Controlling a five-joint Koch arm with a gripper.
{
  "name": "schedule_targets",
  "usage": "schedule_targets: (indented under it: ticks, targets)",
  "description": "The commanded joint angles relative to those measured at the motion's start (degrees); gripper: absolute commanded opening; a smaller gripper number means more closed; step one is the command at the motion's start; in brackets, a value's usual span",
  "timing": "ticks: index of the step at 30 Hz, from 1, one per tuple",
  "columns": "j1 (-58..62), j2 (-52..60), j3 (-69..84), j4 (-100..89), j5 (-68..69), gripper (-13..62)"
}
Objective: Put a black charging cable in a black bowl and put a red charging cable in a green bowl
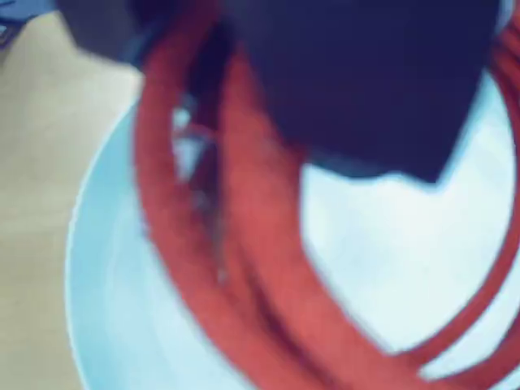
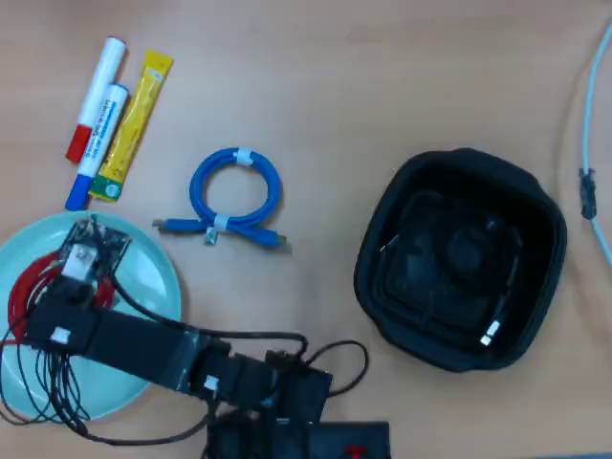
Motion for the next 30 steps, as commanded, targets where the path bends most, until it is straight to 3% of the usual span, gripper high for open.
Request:
schedule_targets:
  ticks: [1, 6, 13, 16, 23, 27, 30]
  targets:
    - [-2.02, -2.72, -4.31, -3.69, 1.58, -6.9]
    - [-4.66, -5.45, -5.27, -5.89, 2.99, -4.9]
    - [-5.27, -7.21, -4.66, -5.89, 8.7, 16.0]
    - [-5.19, -7.73, -4.48, -5.45, 8.79, 21.5]
    - [-3.43, -7.73, -3.87, -5.01, 11.25, 21.9]
    - [6.42, -7.03, -3.87, -5.01, 13.01, 22.2]
    - [14.59, -6.94, -4.04, -5.1, 6.06, 22.3]
